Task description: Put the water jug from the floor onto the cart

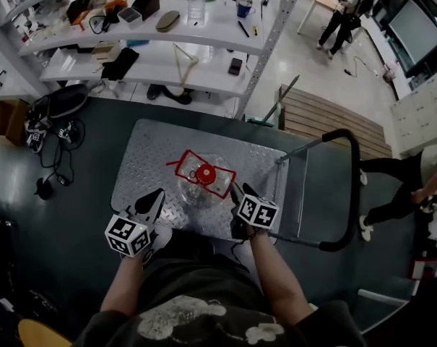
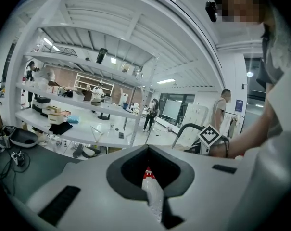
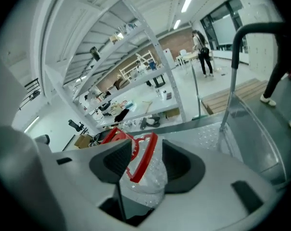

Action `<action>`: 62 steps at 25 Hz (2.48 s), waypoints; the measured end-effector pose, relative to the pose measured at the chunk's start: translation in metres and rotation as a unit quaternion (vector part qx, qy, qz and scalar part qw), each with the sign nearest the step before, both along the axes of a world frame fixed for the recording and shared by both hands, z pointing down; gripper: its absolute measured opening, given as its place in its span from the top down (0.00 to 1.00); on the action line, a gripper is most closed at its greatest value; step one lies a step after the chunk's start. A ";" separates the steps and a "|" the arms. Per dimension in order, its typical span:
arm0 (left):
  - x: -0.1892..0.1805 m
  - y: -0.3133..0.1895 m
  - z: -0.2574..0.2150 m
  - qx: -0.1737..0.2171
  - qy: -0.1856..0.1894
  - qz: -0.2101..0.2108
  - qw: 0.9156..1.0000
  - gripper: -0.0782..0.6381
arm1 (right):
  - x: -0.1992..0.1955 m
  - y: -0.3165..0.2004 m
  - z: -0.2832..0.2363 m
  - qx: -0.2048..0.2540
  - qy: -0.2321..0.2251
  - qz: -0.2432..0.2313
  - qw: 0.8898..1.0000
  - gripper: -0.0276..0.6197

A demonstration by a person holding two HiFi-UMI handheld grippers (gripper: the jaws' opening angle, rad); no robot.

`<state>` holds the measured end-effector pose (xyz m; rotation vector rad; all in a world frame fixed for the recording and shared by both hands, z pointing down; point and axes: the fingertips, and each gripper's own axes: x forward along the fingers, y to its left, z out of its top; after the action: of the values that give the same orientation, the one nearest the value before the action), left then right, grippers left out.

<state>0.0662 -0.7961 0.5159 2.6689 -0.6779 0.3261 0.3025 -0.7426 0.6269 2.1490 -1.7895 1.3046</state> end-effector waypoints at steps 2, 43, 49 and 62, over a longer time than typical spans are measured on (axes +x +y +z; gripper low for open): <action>0.002 0.009 -0.013 0.012 0.010 -0.009 1.000 0.88 | 0.005 0.007 -0.024 0.037 0.030 -0.002 0.999 0.67; -0.140 0.333 -0.087 0.063 0.082 -0.037 0.994 0.88 | -0.130 0.319 -0.157 0.225 -0.001 -0.010 0.974 0.97; -0.139 0.370 -0.098 0.075 0.092 -0.024 0.993 0.88 | -0.137 0.365 -0.175 0.229 0.035 -0.020 0.973 0.97; -0.107 0.428 -0.143 0.100 0.122 -0.035 0.987 0.88 | -0.112 0.415 -0.201 0.249 0.049 -0.048 0.966 0.97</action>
<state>-0.0410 -0.3684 0.3729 2.7986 -0.7577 -0.0936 0.1909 -0.3272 0.4263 2.2547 -2.3373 0.7661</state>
